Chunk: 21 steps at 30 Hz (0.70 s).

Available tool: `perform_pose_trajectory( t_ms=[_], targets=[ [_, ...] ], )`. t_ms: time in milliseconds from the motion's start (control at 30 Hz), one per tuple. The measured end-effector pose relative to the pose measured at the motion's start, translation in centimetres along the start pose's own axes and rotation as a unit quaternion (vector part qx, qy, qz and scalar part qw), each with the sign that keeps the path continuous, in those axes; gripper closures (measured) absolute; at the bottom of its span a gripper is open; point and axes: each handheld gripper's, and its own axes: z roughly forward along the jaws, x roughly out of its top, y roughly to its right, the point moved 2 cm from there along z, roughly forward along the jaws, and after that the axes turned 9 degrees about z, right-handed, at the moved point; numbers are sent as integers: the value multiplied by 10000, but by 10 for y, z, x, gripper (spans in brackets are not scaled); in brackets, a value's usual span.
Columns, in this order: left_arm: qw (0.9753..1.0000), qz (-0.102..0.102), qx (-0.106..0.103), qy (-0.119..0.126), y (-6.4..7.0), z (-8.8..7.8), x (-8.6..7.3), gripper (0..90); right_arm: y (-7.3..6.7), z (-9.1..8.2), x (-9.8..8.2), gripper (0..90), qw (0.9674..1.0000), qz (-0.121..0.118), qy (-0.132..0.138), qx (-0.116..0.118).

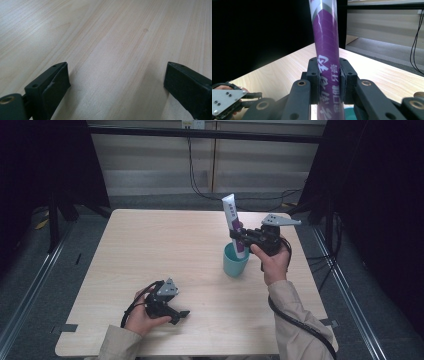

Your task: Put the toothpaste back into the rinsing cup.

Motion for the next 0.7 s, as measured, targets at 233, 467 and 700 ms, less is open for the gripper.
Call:
perform_pose_trajectory(
  t_ms=[233, 467, 700],
  targets=[
    [10000, 63, -13, -55, -1, -1, 0, 59, 9, 6, -4, 736, 9999, 59, 88, -66],
    [10000, 67, -15, -56, -1, -1, 0, 59, 14, 9, -6, 736, 9998, 109, 111, -107],
    [10000, 62, -16, -58, -1, -1, 0, 60, 19, 11, -5, 736, 9998, 112, 85, -170]
  ],
)
